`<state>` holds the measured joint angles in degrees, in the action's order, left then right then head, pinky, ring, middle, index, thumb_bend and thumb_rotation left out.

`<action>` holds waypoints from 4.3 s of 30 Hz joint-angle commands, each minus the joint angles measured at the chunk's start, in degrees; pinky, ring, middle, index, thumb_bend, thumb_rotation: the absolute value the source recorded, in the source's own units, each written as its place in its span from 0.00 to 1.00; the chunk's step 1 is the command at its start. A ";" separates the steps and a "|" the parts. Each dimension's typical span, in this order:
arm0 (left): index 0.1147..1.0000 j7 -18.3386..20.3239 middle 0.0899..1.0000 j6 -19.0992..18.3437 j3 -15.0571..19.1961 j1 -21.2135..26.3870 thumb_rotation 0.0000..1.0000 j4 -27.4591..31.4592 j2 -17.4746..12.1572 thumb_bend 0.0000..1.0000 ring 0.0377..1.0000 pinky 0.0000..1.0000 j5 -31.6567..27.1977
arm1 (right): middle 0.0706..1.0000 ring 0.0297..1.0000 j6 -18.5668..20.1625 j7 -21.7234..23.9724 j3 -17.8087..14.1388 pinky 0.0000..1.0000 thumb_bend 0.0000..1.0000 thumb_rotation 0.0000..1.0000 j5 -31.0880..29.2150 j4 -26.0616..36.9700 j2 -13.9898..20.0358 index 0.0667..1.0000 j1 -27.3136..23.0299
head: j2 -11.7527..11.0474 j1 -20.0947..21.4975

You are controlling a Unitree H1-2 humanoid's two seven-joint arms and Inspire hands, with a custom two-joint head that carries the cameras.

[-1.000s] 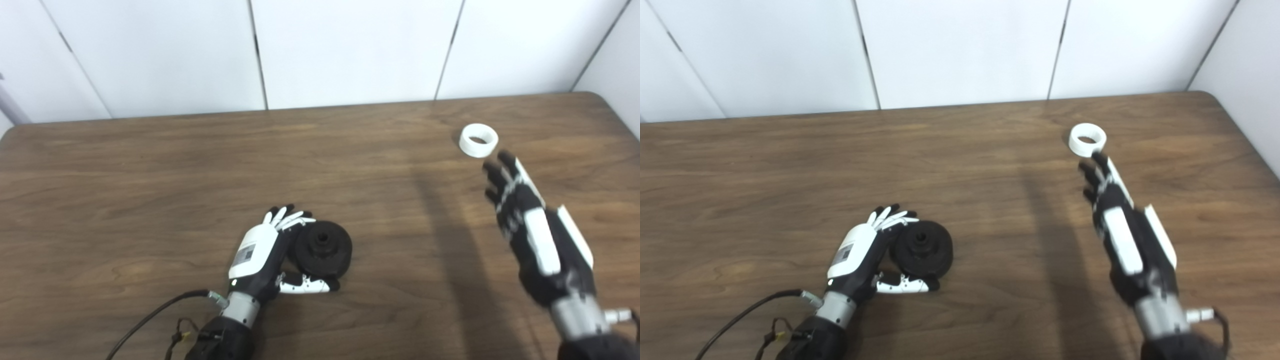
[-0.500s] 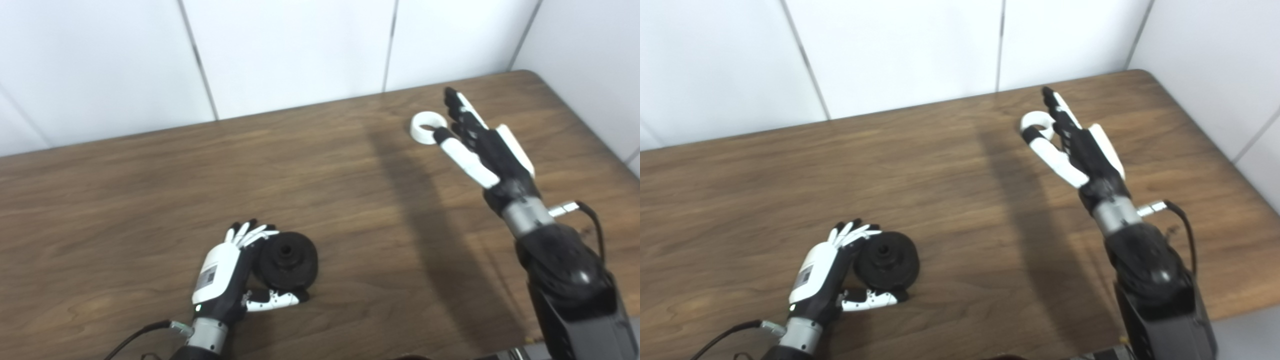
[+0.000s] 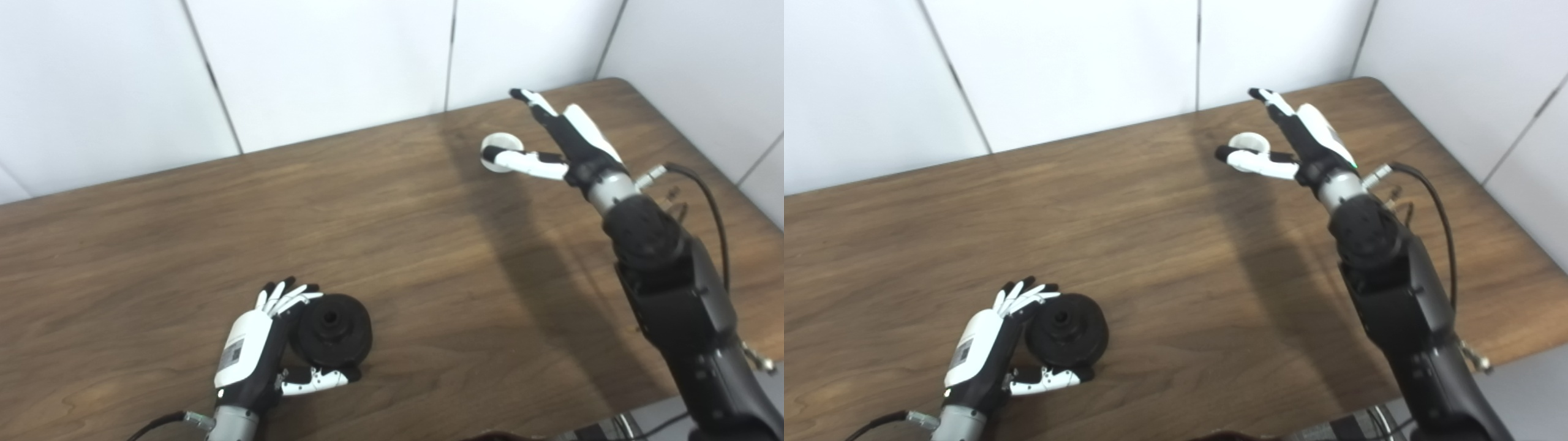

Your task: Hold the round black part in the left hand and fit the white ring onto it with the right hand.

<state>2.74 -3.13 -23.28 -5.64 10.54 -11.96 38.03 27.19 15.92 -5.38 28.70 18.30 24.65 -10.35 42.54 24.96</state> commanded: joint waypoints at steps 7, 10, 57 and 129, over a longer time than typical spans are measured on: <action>0.42 3.09 0.86 -1.27 0.60 -2.96 0.06 -3.44 -2.64 0.52 0.98 1.00 -0.45 | 1.00 1.00 -0.33 2.44 2.40 0.92 0.78 0.53 6.95 -8.13 4.45 0.97 -8.89 | -0.89 0.85; 0.42 2.66 0.86 -0.07 0.91 -2.99 0.06 -4.08 -2.89 0.52 0.97 1.00 -0.49 | 1.00 1.00 -0.73 2.57 5.92 0.96 0.78 0.51 9.38 -11.85 7.20 0.97 -11.29 | -1.22 1.10; 0.42 1.47 0.83 2.93 1.84 -4.76 0.07 -3.94 -1.24 0.52 0.96 1.00 0.11 | 1.00 1.00 -0.53 1.49 16.67 1.00 0.80 0.31 13.79 -30.48 8.04 0.87 -19.46 | -1.59 1.08; 0.42 5.22 0.84 -0.51 2.11 -4.70 0.07 -0.53 0.93 0.52 0.97 1.00 1.10 | 0.85 0.96 -8.48 -0.25 18.80 0.94 0.52 0.13 10.72 -21.60 11.06 0.45 -15.33 | 0.85 -3.61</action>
<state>4.91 0.40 -20.56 -7.81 11.35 -10.57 38.81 20.99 16.02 14.01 39.34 -6.20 34.01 -22.96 43.33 21.28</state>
